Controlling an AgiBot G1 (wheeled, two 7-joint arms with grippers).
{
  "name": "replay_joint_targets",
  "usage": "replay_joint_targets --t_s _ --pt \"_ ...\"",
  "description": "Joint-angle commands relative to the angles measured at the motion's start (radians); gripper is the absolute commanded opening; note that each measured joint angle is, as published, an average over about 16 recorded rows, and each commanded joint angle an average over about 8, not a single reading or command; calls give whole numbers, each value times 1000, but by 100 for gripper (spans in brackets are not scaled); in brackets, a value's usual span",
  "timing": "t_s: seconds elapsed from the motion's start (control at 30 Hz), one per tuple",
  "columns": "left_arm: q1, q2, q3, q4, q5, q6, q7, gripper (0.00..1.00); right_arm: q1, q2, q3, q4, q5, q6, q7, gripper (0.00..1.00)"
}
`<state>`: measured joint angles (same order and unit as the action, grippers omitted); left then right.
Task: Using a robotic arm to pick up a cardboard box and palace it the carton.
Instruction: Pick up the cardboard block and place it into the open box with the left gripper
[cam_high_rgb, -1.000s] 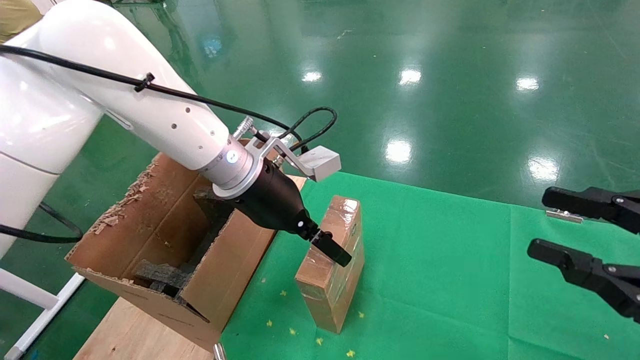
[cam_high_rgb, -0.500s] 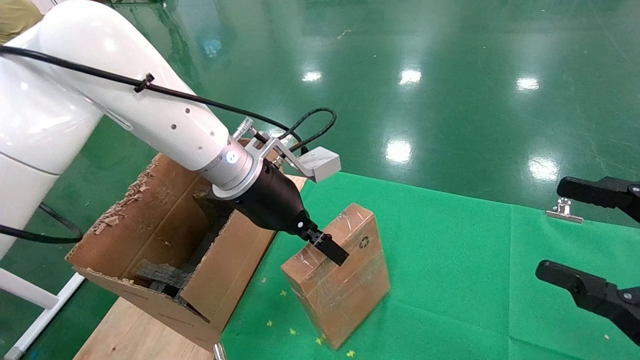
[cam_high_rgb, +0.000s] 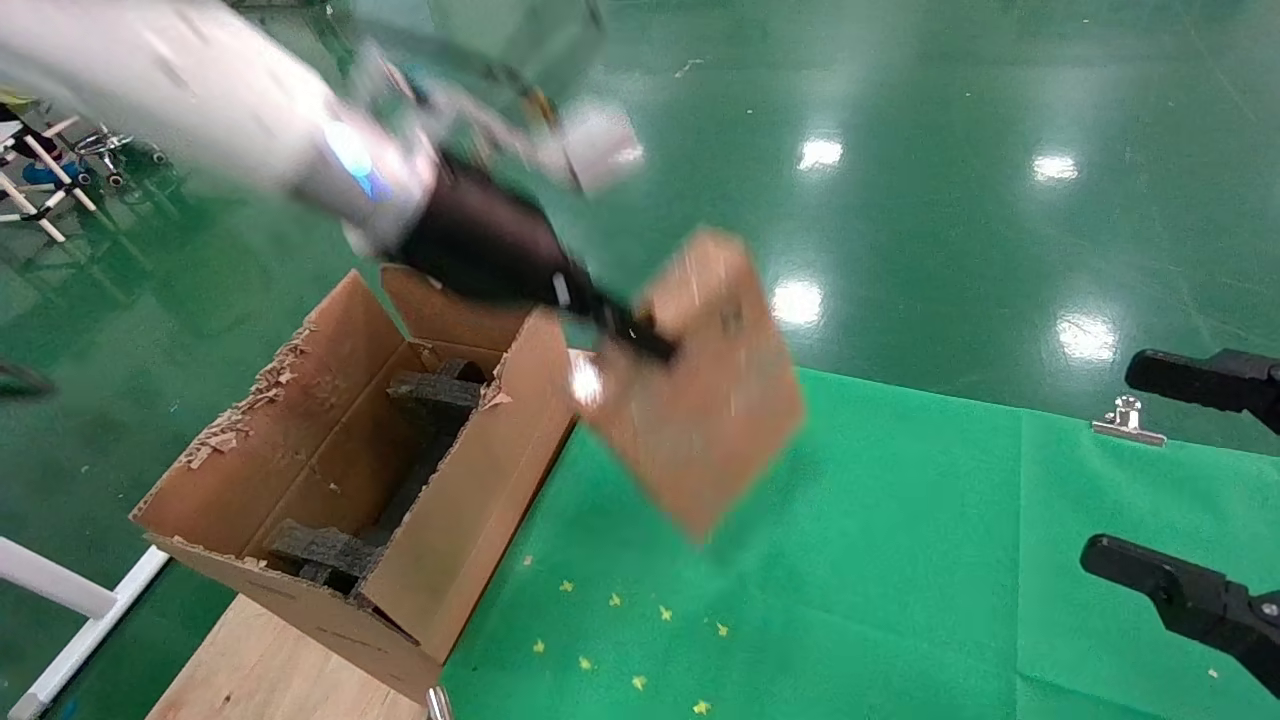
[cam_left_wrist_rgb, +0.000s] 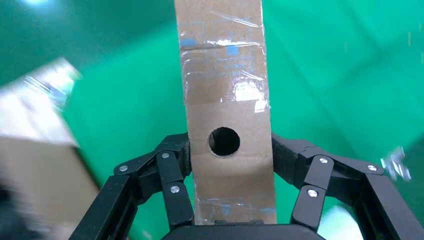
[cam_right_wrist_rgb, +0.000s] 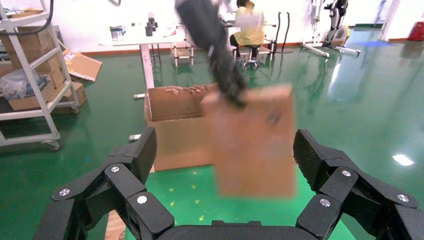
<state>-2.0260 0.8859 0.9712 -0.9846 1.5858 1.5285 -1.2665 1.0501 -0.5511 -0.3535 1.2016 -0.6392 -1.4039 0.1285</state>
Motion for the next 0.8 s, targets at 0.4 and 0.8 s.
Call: replay_joint_targets --t_s 0.4,0.8 --pt "-274 -107 -16 347 163 -36 301 0 0 0 0 0 0 0 0 100" --pt "-295 -214 25 628 254 -61 540 0 0 0 0 0 0 0 0 100"
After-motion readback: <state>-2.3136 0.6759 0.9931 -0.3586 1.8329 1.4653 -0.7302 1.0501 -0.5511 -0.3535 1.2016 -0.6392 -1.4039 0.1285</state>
